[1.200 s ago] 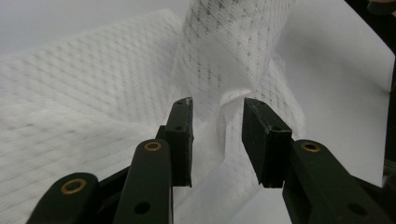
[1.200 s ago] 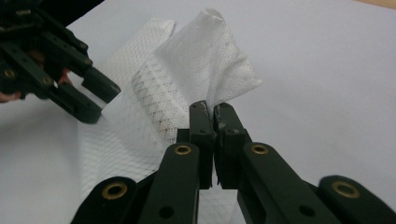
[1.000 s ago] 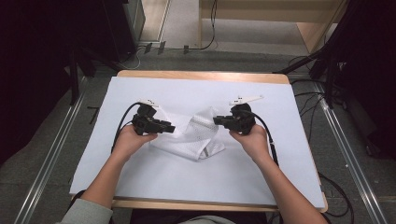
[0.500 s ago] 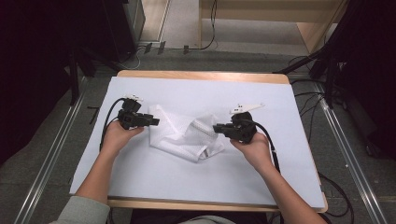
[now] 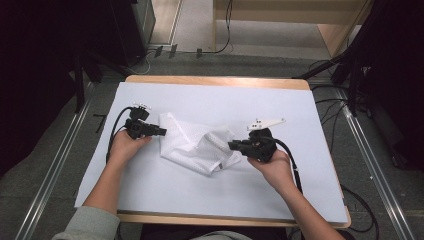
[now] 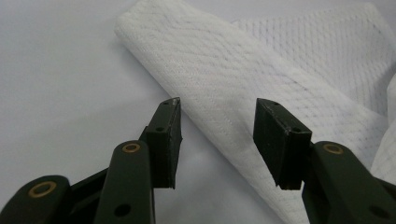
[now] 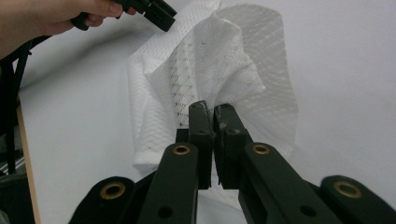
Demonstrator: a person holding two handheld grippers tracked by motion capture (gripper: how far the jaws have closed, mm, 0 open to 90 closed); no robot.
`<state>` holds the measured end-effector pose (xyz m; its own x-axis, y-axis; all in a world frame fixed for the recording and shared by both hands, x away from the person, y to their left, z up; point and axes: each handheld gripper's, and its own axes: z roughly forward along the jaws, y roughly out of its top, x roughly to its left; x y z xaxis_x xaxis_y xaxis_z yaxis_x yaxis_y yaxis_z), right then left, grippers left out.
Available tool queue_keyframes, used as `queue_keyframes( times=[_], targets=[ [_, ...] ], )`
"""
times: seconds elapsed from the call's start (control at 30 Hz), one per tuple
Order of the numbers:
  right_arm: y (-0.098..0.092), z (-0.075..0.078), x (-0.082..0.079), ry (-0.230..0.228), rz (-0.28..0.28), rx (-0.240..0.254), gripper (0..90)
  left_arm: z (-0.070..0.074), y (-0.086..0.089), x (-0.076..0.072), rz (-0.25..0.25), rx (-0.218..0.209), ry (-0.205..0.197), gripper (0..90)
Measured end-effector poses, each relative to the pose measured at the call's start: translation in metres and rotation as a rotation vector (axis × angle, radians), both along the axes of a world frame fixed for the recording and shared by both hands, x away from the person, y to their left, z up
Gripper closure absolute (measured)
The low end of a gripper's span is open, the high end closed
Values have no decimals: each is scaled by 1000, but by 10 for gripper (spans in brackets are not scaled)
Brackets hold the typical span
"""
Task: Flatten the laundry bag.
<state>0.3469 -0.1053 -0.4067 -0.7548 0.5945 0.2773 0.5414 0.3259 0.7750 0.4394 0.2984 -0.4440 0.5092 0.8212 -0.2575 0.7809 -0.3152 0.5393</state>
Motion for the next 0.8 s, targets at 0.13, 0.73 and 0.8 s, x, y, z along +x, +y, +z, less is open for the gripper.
queue_keyframes(
  times=[0.13, 0.73, 0.8],
  targets=[
    [-1, -1, -5, -5, 4, -9, 881, 0, -5, -1, -12, 23, -18, 535],
    [-24, 11, 7, -47, -57, 0, 885, 0, -32, 26, -34, -105, 21, 900],
    [-28, 15, 10, -60, -68, 3, 886, 5, -38, 38, -23, -122, 4, 900]
  ],
)
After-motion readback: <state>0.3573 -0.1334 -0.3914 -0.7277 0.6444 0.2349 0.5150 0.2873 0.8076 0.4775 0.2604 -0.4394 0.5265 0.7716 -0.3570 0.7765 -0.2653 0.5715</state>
